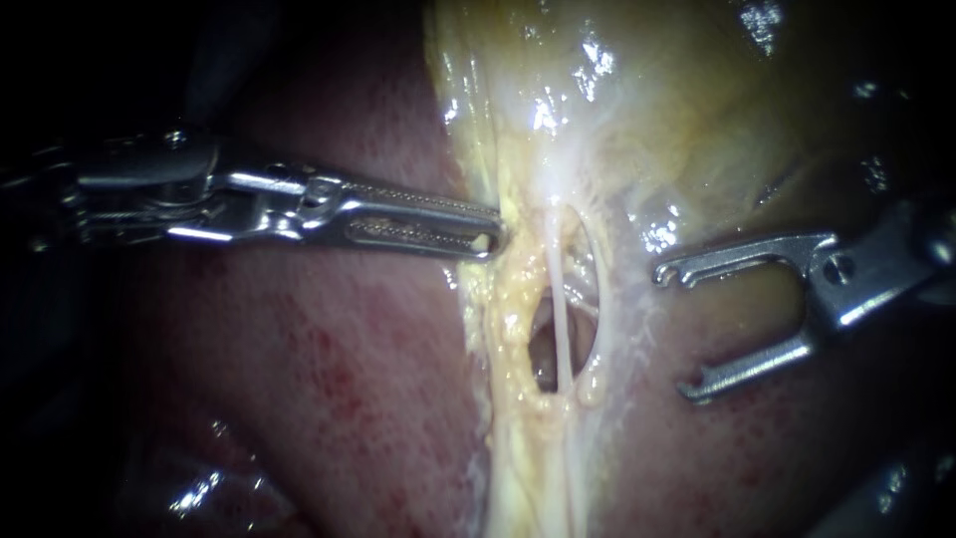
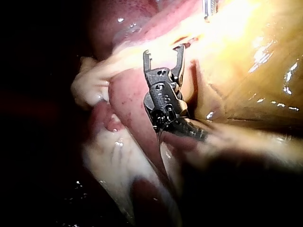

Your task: Grabbing gallbladder

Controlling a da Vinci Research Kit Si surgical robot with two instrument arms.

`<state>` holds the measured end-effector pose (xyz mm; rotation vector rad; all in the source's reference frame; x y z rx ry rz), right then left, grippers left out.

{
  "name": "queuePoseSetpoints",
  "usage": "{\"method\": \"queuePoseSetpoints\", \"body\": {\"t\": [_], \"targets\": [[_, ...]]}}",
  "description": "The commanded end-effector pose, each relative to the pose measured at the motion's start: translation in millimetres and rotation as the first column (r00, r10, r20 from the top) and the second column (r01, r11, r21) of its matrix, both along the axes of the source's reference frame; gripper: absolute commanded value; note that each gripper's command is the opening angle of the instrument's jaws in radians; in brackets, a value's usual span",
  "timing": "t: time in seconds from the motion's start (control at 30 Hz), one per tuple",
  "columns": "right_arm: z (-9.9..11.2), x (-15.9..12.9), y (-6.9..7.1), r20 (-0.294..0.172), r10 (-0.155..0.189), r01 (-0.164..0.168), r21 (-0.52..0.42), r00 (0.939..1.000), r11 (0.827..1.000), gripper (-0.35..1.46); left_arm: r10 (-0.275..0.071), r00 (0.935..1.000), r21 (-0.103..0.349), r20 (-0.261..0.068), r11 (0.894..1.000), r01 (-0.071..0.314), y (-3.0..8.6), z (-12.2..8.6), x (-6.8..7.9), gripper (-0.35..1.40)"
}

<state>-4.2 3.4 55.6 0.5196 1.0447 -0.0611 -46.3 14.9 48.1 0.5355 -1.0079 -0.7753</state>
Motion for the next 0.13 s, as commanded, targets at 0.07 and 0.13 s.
{"method": "queuePoseSetpoints", "body": {"t": [0.07, 0.13], "targets": [[0.0, 0.0, 0.0, 0.000, 0.000, 0.000, 0.000, 1.0000, 1.000, 0.54, 0.001, 1.0000, 0.000, 0.001, 1.000, -0.001, 0.0, 0.0, 0.0, -0.35], [0.0, 0.0, 0.0, 0.000, 0.000, 0.000, 0.000, 1.0000, 1.000, 0.54, 0.001, 1.0000, 0.000, 0.001, 1.000, -0.001, 0.0, 0.0, 0.0, -0.35]]}}
